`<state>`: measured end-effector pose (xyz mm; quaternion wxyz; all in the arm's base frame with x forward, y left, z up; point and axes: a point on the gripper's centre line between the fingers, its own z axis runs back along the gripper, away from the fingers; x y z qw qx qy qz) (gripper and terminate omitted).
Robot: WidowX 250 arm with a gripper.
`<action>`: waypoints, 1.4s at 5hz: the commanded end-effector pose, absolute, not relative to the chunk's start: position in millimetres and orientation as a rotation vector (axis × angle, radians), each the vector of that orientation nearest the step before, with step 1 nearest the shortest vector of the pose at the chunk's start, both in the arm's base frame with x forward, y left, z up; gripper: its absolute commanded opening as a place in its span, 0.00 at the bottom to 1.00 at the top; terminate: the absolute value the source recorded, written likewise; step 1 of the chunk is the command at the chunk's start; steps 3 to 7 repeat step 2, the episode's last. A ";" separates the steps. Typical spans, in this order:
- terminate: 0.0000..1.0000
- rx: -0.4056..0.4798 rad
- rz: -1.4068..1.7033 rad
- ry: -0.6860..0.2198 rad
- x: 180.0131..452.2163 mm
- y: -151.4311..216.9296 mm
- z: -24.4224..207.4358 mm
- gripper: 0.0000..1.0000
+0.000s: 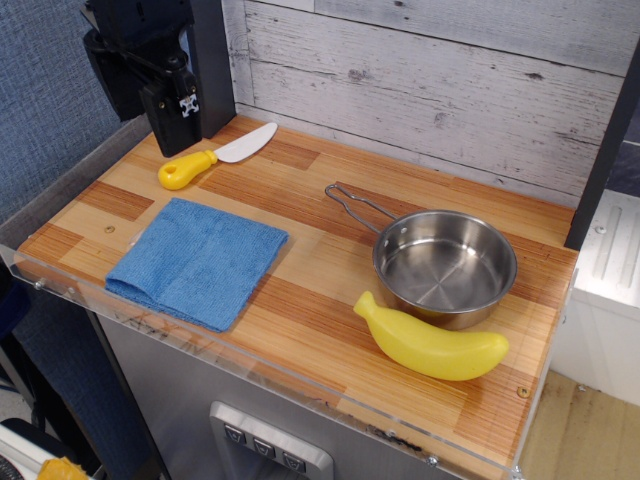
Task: Move blue cloth to front of table. cloth moved to front table
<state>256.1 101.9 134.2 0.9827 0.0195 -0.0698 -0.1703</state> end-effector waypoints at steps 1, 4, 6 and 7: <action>0.00 0.065 -0.343 -0.184 255.2 101.0 148.3 1.00; 1.00 0.065 -0.343 -0.184 255.2 101.0 148.3 1.00; 1.00 0.065 -0.343 -0.184 255.2 101.0 148.3 1.00; 1.00 0.065 -0.343 -0.184 255.2 101.0 148.3 1.00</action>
